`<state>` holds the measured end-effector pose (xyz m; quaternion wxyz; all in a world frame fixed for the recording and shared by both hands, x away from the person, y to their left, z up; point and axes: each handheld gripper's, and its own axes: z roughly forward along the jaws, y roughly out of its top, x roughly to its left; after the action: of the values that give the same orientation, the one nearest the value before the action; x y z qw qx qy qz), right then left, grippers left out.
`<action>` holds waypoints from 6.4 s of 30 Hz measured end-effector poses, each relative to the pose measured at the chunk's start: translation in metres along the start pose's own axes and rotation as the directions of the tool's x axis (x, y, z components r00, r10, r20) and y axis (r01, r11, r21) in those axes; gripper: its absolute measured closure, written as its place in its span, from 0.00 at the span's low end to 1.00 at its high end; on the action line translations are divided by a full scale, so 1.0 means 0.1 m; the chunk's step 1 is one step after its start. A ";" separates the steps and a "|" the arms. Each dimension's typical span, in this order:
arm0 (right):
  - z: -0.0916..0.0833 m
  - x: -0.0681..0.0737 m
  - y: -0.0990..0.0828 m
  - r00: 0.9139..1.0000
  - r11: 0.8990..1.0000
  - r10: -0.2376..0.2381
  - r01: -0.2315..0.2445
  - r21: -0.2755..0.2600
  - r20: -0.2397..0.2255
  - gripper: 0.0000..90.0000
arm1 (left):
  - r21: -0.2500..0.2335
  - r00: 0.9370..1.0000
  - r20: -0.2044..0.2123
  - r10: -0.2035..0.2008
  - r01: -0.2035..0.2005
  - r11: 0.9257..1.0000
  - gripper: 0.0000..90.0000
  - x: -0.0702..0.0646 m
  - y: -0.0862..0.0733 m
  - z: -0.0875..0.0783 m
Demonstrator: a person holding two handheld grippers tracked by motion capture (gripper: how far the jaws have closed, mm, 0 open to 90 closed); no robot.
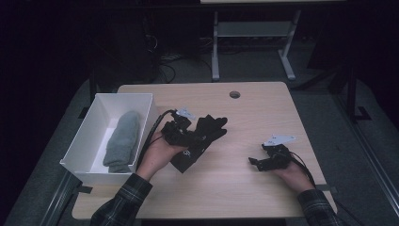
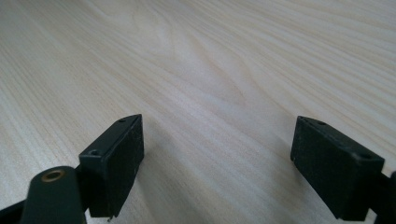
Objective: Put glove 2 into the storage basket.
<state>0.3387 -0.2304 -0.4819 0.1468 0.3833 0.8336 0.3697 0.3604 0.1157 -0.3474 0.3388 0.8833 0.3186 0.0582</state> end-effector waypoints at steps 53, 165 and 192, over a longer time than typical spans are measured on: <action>0.00 0.01 0.01 1.000 1.000 0.008 -0.008 0.004 0.002 0.18 | -0.164 0.893 -0.270 -0.359 0.325 0.931 0.72 1.32 -0.83 -1.51; 0.01 0.01 0.00 1.000 1.000 -0.010 0.010 0.001 -0.011 0.18 | -0.107 0.998 -0.041 -0.041 0.036 0.994 0.22 0.06 -0.26 0.09; 0.01 0.01 0.00 1.000 1.000 -0.011 0.011 0.001 -0.011 0.18 | -0.016 0.992 -0.026 0.124 -0.125 0.992 0.17 -0.13 -0.83 0.81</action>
<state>0.3387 -0.2294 -0.4820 0.1443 0.3768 0.8367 0.3704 0.3321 0.1094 -0.4603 0.3384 0.8977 0.2665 0.0930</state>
